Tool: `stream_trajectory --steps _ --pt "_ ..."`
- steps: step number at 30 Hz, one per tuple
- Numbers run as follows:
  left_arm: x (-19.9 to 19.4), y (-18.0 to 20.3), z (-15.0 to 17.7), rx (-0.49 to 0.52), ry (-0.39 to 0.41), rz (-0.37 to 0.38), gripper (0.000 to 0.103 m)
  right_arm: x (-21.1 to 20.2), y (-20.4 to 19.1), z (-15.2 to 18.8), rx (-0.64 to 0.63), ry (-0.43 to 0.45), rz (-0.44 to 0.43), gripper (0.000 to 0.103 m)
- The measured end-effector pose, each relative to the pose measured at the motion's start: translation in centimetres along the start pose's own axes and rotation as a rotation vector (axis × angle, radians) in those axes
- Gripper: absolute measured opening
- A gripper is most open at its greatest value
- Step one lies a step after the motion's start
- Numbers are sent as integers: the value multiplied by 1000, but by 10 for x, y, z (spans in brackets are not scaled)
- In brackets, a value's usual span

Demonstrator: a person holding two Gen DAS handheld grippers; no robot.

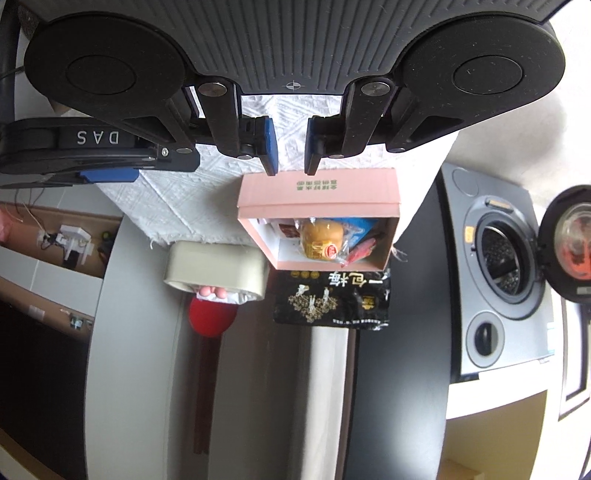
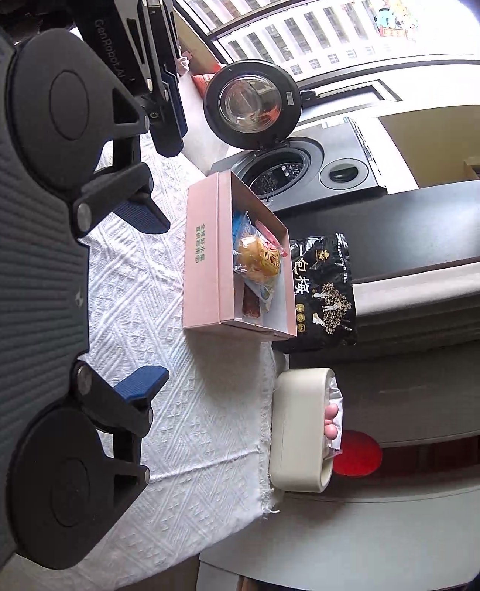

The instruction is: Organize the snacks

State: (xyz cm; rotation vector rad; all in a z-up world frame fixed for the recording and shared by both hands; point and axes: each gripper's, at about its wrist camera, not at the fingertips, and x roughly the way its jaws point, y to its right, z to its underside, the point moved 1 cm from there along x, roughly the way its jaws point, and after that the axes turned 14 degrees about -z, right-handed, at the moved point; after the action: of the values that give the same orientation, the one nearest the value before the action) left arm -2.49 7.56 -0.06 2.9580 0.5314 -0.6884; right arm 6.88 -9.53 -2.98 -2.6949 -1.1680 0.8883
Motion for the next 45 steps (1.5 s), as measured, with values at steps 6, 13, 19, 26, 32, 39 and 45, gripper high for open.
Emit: stream_trajectory --steps 6,13,19,26,32,39,45 --pt "-21 14 4 23 22 -7 20 -22 -15 6 -39 51 5 84" --pt "-26 17 6 39 21 -39 16 -25 -18 8 -48 58 19 84" --pt "-27 15 7 30 10 -44 16 -22 -14 11 -29 35 17 84" --pt "-28 18 6 40 3 -38 16 -21 -13 11 -25 28 11 84" --pt "-26 19 7 42 -7 -37 16 -20 -12 12 -17 20 7 84" --pt "-26 18 7 41 -10 -36 16 -21 -11 12 -6 18 7 84" --pt "-26 19 8 44 -11 -33 16 -21 -11 13 -5 17 6 84"
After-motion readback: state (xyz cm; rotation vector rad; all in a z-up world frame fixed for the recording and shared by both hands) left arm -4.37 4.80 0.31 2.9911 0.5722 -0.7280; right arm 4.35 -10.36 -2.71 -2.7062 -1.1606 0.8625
